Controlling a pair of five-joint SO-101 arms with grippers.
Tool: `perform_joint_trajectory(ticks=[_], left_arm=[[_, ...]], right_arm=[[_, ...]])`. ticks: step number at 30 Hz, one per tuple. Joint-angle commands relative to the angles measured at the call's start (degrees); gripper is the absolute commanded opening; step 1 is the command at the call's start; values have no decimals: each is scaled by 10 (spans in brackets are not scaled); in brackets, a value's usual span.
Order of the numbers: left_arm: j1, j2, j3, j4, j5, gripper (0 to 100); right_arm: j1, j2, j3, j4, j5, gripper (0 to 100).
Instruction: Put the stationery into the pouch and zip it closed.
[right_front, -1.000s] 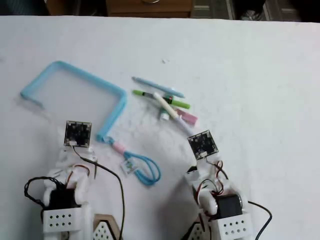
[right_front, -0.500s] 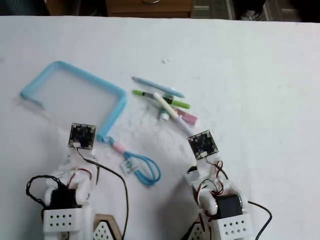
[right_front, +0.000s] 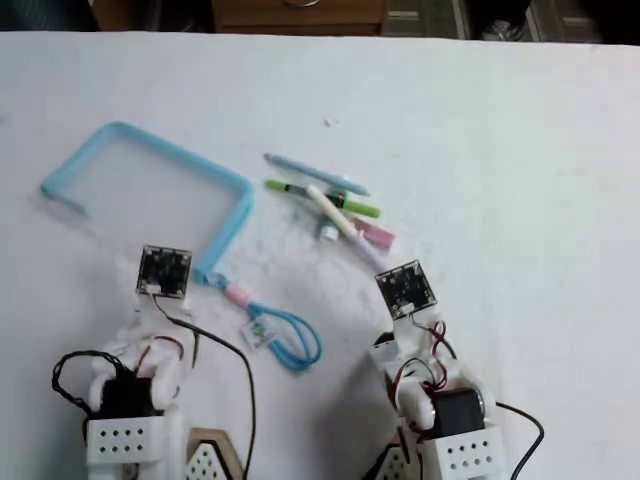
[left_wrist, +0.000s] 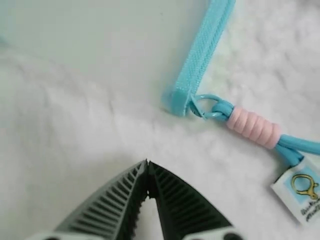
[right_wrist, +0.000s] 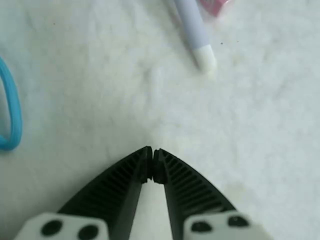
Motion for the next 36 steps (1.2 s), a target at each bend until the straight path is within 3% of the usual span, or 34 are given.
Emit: perform_joint_trajectory(ticks=[1, 9, 13, 18, 21, 24, 27, 30, 33, 36], left_arm=[[0, -4, -45, -21, -2, 24], [-11, -4, -336, -18, 0, 24], [-101, -3, -362, -20, 1, 24], [-253, -3, -303, -11, -2, 28], [-312, -4, -286, 28, -41, 71], [-378, -1, -282, 47, -133, 181], [-409, -1, -282, 71, -98, 234], [-390, -1, -285, 90, -83, 229], [-370, -1, -286, 110, -82, 229], [-365, 0, -295, 120, -76, 230]], right_arm=[[1, -1, 6, 6, 4, 19], [0, -1, 6, 6, 0, 19], [6, -3, 3, -5, 11, 20], [45, -2, -81, -20, 147, 21], [44, 2, -185, -26, 151, 22], [1, 50, -287, -20, 160, 60], [-59, 171, -396, 6, 120, 97], [-131, 334, -503, 56, 46, 102], [-223, 480, -568, 91, 24, 116], [-291, 589, -575, 90, 24, 247]])
